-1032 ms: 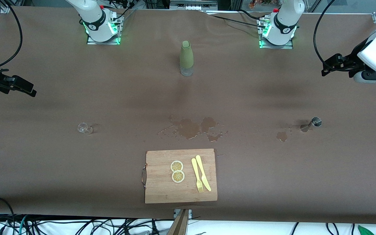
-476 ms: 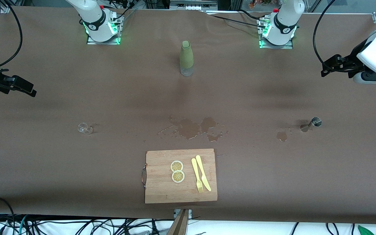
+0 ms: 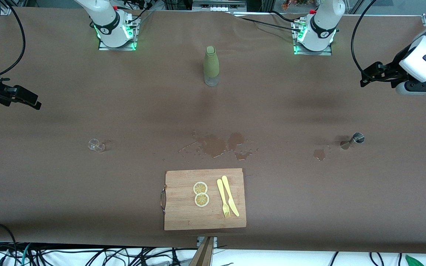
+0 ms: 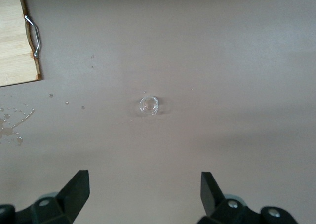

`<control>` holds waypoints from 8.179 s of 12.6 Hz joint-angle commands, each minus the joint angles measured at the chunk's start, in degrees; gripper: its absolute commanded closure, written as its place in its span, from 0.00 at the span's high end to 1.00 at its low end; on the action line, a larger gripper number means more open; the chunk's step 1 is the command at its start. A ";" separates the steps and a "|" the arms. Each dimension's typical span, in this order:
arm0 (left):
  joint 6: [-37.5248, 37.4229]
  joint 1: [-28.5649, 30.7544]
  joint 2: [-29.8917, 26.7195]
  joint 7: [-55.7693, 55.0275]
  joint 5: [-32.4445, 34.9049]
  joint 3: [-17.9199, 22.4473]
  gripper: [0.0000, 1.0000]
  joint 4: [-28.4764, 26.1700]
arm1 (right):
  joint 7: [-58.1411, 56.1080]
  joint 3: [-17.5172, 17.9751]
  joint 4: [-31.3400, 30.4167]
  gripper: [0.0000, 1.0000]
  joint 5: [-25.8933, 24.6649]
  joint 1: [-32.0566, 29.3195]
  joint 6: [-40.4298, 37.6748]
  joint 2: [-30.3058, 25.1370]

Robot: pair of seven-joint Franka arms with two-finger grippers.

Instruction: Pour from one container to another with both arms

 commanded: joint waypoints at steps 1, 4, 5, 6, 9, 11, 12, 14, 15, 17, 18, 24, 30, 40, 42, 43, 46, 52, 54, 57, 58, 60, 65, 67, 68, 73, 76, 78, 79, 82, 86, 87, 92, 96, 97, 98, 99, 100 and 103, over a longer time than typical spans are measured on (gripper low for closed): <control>0.38 -0.42 0.11 -0.99 0.60 0.19 1.00 0.24 | -0.57 0.24 -1.08 1.00 -0.47 -0.14 0.65 -1.13; -0.15 0.11 -0.07 -0.81 0.60 0.19 1.00 0.24 | -0.57 0.24 -1.08 1.00 -0.47 -0.14 0.65 -1.13; -0.15 0.11 -0.07 -0.81 0.60 0.19 1.00 0.24 | -0.57 0.24 -1.08 1.00 -0.47 -0.14 0.65 -1.13; -0.15 0.11 -0.07 -0.81 0.60 0.19 1.00 0.15 | -0.57 0.24 -1.08 1.00 -0.47 -0.23 0.65 -1.13; -0.15 0.37 -0.16 -0.20 0.60 0.27 1.00 0.24 | -0.57 0.24 -1.08 1.00 -0.47 -0.23 0.65 -1.13; -0.41 0.37 -0.51 0.07 0.60 0.45 1.00 0.24 | -0.66 0.24 -1.08 1.00 -0.47 -0.23 0.65 -1.04; -0.58 0.37 -0.51 0.07 0.60 0.45 1.00 0.24 | -0.92 0.24 -1.08 1.00 -0.38 -0.23 0.56 -0.95; -0.59 0.46 -0.51 0.16 0.60 0.71 1.00 0.24 | -6.07 0.24 -1.17 1.00 -0.11 -0.23 -0.40 0.62; -0.24 0.81 -0.34 0.24 0.60 0.71 1.00 0.24 | -11.85 0.24 -0.99 1.00 -0.29 -0.14 -0.49 1.32; 0.55 1.86 0.28 3.21 0.08 0.71 1.00 0.59 | -25.46 -0.02 -0.90 1.00 -0.29 -0.58 0.12 3.17; 1.60 2.65 0.80 4.80 -0.10 0.71 1.00 0.59 | -30.93 -0.11 -0.73 1.00 0.32 -1.63 0.30 3.70; 5.90 8.79 3.61 18.23 -4.04 0.80 1.00 0.41 | -56.78 -0.20 -0.73 1.00 10.84 -8.04 1.18 11.07; 11.28 18.64 10.81 47.90 -17.03 0.80 1.00 0.32 | -87.01 -0.11 -0.73 1.00 31.06 -16.13 0.57 20.39; 8.47 32.18 33.22 115.58 -44.82 0.89 1.00 -0.20 | -130.35 -0.03 3.04 1.00 51.29 -21.76 0.30 38.93; 7.86 32.37 36.74 128.16 -49.12 1.32 1.00 -0.20 | -135.46 0.59 5.76 1.00 52.70 -21.76 0.21 42.71; 7.24 32.37 38.15 131.69 -50.28 1.68 1.00 -0.12 | -137.23 1.37 7.00 1.00 52.71 -21.76 0.04 44.47; 6.27 32.19 40.97 139.88 -51.69 3.08 1.00 0.32 | -142.59 2.26 8.06 1.00 54.89 -21.77 -0.58 48.26; 6.18 31.84 46.59 150.52 -58.27 4.76 1.00 0.76 | -143.66 3.84 8.15 1.00 56.22 -21.06 -0.23 51.08; 6.09 31.93 48.79 152.64 -59.42 4.84 1.00 0.94 | -143.48 4.72 8.15 1.00 56.22 -20.97 -0.05 51.25; 5.39 31.58 52.13 156.59 -62.58 5.99 1.00 1.11 | -143.48 4.72 8.15 0.99 56.22 -20.89 -0.14 51.25; 5.22 31.49 52.92 157.04 -62.85 5.99 1.00 1.81 | -143.48 4.72 8.15 0.98 56.22 -20.89 -0.14 51.25; 5.13 30.96 54.06 157.04 -63.64 5.99 1.00 1.82 | -143.40 4.72 8.15 0.93 56.22 -20.97 -0.14 51.25; 4.86 29.38 56.00 157.48 -67.50 5.46 1.00 1.82 | -142.52 4.63 8.06 0.41 56.40 -21.24 -0.58 51.25; 3.81 28.68 56.53 157.39 -69.87 5.46 1.00 1.82 | -140.51 4.72 8.06 0.34 56.40 -21.15 -0.75 51.17; 3.20 28.50 56.53 157.39 -70.50 5.29 1.00 1.82 | -138.23 4.72 8.06 0.31 56.40 -21.06 -1.89 51.08; 2.58 28.32 57.76 157.48 -72.17 5.20 1.00 1.82 | -120.14 6.82 8.32 0.30 55.96 -20.18 -6.29 50.82; 2.58 28.32 57.94 157.48 -72.26 5.20 0.87 1.82 | -116.68 8.59 9.56 0.30 56.31 -18.26 -6.64 50.81; 2.40 28.32 57.94 157.48 -72.26 5.20 0.50 1.82 | -114.32 10.86 9.64 0.30 56.31 -17.81 -6.56 50.81; 2.05 28.24 57.94 157.48 -72.35 5.20 0.35 1.82 | -112.91 11.92 9.64 0.30 56.31 -17.64 -6.56 50.81; 1.87 28.23 58.20 157.39 -72.35 5.20 0.00 1.82 | -108.26 13.42 9.82 0.29 56.40 -16.15 -5.85 50.81; 1.79 27.88 58.20 156.17 -72.44 3.80 0.00 1.91 | -105.17 13.33 10.70 0.30 59.12 -12.46 -4.89 50.64; 1.79 27.88 58.03 155.55 -72.44 3.01 0.00 1.91 | -104.29 13.51 10.70 0.30 59.30 -12.10 -3.49 50.73; 3.62 27.01 57.59 153.18 -73.92 -4.02 0.00 1.82 | -102.01 12.37 9.30 0.30 63.95 -6.74 1.34 48.19; 12.40 25.78 57.06 152.39 -73.14 -11.92 0.00 1.82 | -94.12 12.37 0.35 0.30 64.31 -1.39 8.46 39.76; 13.90 24.99 57.41 152.38 -73.83 -13.42 0.00 1.56 | -92.35 12.28 -1.50 0.30 65.79 0.19 10.82 38.35; 15.74 24.37 57.58 152.47 -74.02 -14.57 0.00 1.56 | -91.72 12.28 -2.91 0.30 68.41 1.60 12.85 37.81; 18.11 23.85 57.59 152.56 -73.76 -16.23 0.00 1.73 | -90.59 12.28 -3.45 0.30 70.88 2.92 13.56 37.63; 19.53 23.23 57.59 152.30 -73.93 -17.47 0.00 1.73 | -89.27 12.28 -3.89 0.30 72.38 4.15 14.70 37.54; 24.53 20.25 57.85 148.69 -73.84 -21.42 0.00 2.08 | -84.79 12.28 -5.38 0.30 76.60 8.19 20.23 35.88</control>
